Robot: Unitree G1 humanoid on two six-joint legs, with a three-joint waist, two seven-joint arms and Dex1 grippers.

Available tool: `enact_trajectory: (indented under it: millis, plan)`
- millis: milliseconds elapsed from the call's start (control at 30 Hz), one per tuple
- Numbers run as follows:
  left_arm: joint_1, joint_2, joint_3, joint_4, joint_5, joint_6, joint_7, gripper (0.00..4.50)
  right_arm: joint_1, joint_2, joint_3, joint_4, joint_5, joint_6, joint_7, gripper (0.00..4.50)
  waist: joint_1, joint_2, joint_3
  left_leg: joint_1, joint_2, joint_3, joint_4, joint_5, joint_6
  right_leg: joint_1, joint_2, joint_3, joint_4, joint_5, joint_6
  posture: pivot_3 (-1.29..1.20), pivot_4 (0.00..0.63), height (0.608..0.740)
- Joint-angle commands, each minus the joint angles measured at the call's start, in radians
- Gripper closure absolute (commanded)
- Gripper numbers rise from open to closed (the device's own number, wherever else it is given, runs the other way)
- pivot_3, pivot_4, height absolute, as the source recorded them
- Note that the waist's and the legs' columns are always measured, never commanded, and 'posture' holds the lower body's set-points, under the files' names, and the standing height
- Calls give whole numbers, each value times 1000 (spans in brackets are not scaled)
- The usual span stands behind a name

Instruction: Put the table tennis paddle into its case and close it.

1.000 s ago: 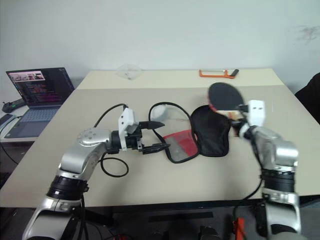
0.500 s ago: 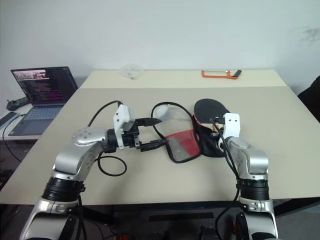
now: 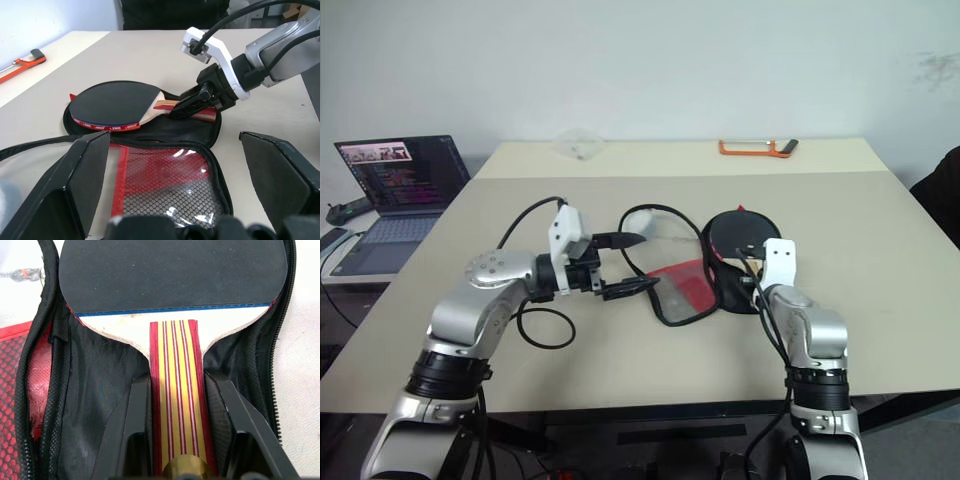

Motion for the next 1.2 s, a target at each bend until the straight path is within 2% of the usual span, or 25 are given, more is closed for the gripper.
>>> enact_trajectory:
  millis: [33, 133, 367, 467, 567, 800, 967, 1100, 1200]
  plan:
    - [-21, 0, 14, -26, -10, -2, 4, 0, -19, 2, 0, -38, -2, -11, 2, 3402, 0, 0, 0, 0, 0, 0, 0, 0, 0, 0, 0, 0, 0, 0, 0, 0, 150, 740]
    - [-20, 1, 14, -27, -9, -2, 6, 0, -17, 13, 9, -48, 0, -2, -3, 3402, 0, 0, 0, 0, 0, 0, 0, 0, 0, 0, 0, 0, 0, 0, 0, 0, 150, 740]
    - [-15, -3, 17, -26, -6, -7, 16, 0, -26, 32, -22, -86, 25, 6, -5, 1104, 0, 0, 0, 0, 0, 0, 0, 0, 0, 0, 0, 0, 0, 0, 0, 0, 150, 740]
    - [-13, -6, 25, -25, -5, -6, 31, 0, -15, -19, 29, -170, 36, 54, 51, 63, 0, 0, 0, 0, 0, 0, 0, 0, 0, 0, 0, 0, 0, 0, 0, 0, 150, 740]
    - [-10, -2, 40, 1, 16, -16, 71, 0, 30, -156, 113, -321, 55, 62, 176, 22, 1, 0, 0, 0, 0, 0, 0, 0, 0, 0, 0, 0, 0, 0, 0, 0, 150, 740]
    - [27, 27, 48, 142, 115, -83, 154, 0, 121, -381, 45, -483, 181, -15, 446, 22, 2, 0, 0, 1, 0, 0, 0, -1, 3, 1, 0, -1, 0, 0, 0, 0, 150, 740]
    - [37, 51, 36, 274, 209, -137, 216, 1543, 166, -515, -33, -521, 313, -30, 630, 0, 7, 0, 0, 1, 0, 0, 1, -2, 3, 2, 0, -1, 0, 0, 0, 0, 150, 740]
    - [8, 41, 26, 367, 259, -186, 250, 3001, 174, -559, -43, -529, 357, -41, 678, 0, 11, -1, 0, 1, 0, -1, 1, -2, 4, 2, 0, -2, 0, 0, 0, 0, 150, 740]
    - [-33, -15, 1, 417, 283, -202, 272, 4187, 183, -581, -30, -535, 374, -52, 704, 0, 16, -2, 0, 1, 0, -1, 1, -2, 4, 2, -1, -2, 0, 0, 0, 0, 150, 740]
